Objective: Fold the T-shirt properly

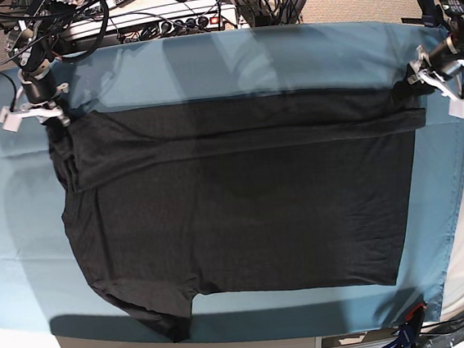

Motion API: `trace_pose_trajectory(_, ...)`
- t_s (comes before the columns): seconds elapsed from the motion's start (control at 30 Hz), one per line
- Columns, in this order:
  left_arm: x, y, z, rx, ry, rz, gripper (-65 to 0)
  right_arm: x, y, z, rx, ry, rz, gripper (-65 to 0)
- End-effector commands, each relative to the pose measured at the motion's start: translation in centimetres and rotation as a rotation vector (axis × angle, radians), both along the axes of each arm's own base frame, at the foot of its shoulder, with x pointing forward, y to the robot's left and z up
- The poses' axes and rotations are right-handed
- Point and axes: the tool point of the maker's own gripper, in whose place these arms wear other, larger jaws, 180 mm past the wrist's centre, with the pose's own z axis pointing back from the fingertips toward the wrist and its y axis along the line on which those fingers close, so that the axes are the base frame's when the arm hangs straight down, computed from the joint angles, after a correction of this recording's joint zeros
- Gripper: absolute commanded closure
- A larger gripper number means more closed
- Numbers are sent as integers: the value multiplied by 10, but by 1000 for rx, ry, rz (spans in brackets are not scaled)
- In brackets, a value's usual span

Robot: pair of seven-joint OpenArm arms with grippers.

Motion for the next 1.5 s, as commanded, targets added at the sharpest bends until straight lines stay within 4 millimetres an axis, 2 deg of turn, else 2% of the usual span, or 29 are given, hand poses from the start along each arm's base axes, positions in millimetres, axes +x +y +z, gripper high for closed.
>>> trace_pose_trajectory(0.0, 1, 7, 3, 36, -1, -16, 0, 1, 1, 2, -8, 4, 16, 0)
trace_pose_trajectory(0.4, 0, 8, 2, 57, -7, -35, 0, -2, -3, -2, -41, 39, 23, 0)
trace_pose_trajectory(0.7, -1, 14, 4, 77, -1, -44, 0, -6, -14, 1, -79, 62, 35, 0)
trace_pose_trajectory(0.97, -8, 11, 3, 55, 19, -58, 0, -26, -16, -9, -76, 106, 36, 0)
trace_pose_trajectory(1.17, -24, 8, 2, 38, 35, -92, 0, -39, -21, -10, -82, 129, 43, 0)
trace_pose_trajectory(1.47, -40, 34, 11, 73, 42, -58, 0, -63, -44, -6, -148, 196, 69, 0)
